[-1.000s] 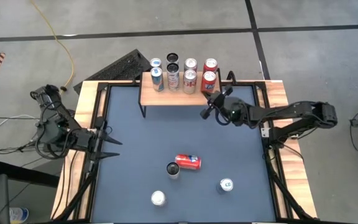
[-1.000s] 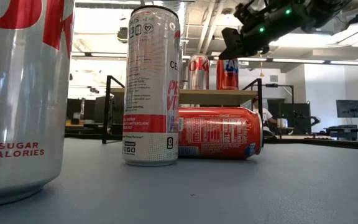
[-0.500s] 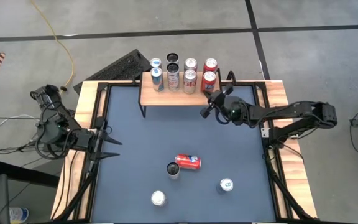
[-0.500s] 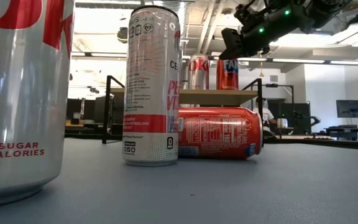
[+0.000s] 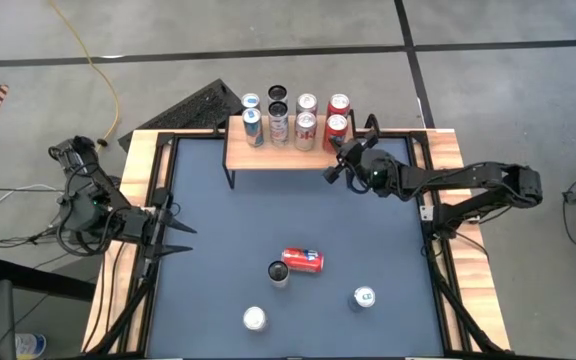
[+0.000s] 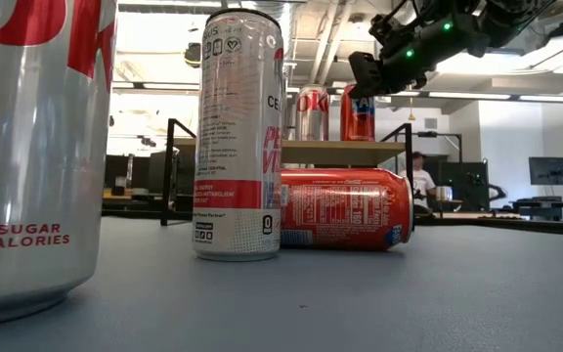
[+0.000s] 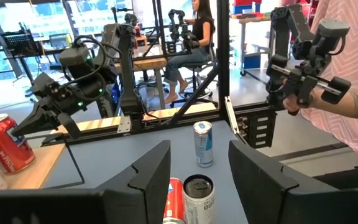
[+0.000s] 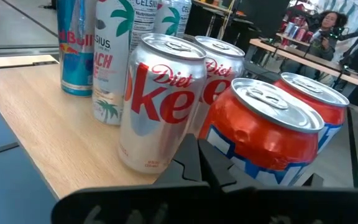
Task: Place canned beverage on shelf
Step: Put the top left orange soda can on the shelf aligned with the other orange soda can
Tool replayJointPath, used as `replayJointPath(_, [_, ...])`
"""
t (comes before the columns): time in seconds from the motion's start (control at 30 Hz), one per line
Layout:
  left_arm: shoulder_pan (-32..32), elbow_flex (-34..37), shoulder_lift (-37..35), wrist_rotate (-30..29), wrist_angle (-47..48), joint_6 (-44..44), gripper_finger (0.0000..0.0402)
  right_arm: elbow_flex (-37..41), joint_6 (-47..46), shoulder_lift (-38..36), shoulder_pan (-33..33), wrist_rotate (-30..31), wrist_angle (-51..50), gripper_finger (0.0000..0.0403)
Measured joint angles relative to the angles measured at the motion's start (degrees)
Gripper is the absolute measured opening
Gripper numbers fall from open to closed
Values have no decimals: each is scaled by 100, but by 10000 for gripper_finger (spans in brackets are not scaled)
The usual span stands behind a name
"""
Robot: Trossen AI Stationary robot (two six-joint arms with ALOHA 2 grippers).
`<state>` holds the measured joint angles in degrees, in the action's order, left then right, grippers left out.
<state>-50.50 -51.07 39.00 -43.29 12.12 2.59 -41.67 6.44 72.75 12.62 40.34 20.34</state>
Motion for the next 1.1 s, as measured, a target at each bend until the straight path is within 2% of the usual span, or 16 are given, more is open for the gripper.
replayJointPath(1.1, [0,0,0,2,0,-34,153,0,-162,-2,94,15,-186,0])
